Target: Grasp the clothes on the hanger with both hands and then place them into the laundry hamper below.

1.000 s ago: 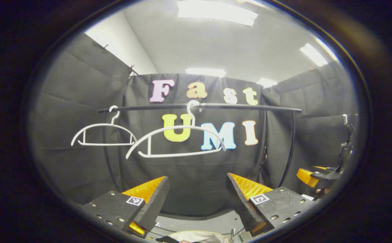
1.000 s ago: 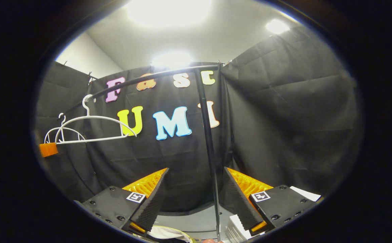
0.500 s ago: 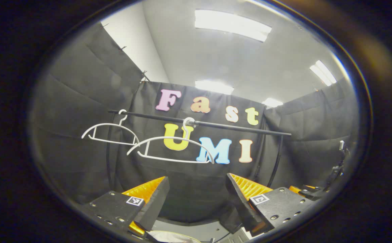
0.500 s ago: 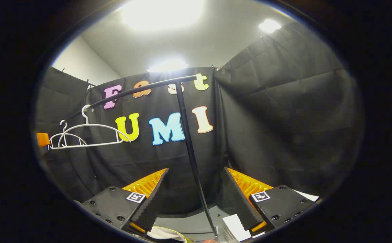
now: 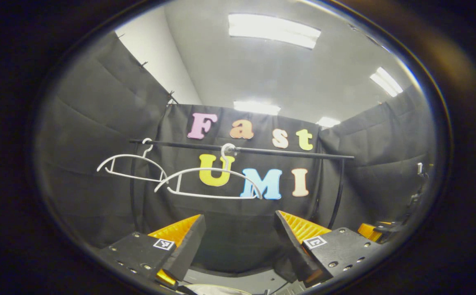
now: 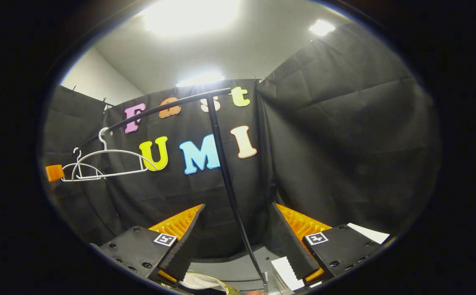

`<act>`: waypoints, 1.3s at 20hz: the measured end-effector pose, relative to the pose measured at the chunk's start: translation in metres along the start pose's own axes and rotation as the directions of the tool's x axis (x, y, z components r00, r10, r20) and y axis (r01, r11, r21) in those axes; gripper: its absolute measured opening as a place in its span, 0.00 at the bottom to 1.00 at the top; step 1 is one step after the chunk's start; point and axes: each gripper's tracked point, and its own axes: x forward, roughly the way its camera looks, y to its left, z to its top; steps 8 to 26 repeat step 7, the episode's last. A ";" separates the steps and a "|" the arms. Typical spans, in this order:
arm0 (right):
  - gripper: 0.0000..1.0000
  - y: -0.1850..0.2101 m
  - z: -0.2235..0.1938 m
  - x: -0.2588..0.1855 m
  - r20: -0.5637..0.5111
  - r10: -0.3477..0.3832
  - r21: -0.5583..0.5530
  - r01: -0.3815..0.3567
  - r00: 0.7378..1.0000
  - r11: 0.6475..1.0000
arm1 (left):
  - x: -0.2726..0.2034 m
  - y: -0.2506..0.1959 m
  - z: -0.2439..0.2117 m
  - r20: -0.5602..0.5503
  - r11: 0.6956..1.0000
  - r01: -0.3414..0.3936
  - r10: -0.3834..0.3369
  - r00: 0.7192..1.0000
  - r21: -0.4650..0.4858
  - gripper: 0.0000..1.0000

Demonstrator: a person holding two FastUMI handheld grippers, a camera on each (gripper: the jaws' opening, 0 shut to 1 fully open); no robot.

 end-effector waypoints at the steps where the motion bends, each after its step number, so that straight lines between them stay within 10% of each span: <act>1: 0.98 0.002 0.004 0.000 0.015 0.003 0.007 -0.003 1.000 1.000 | 0.002 0.000 -0.002 -0.003 1.000 0.003 -0.003 1.000 0.001 1.00; 26: 0.92 0.016 0.010 0.002 0.072 -0.010 0.014 0.009 0.997 1.000 | 0.010 -0.002 -0.014 0.000 0.998 0.061 -0.061 0.998 -0.010 1.00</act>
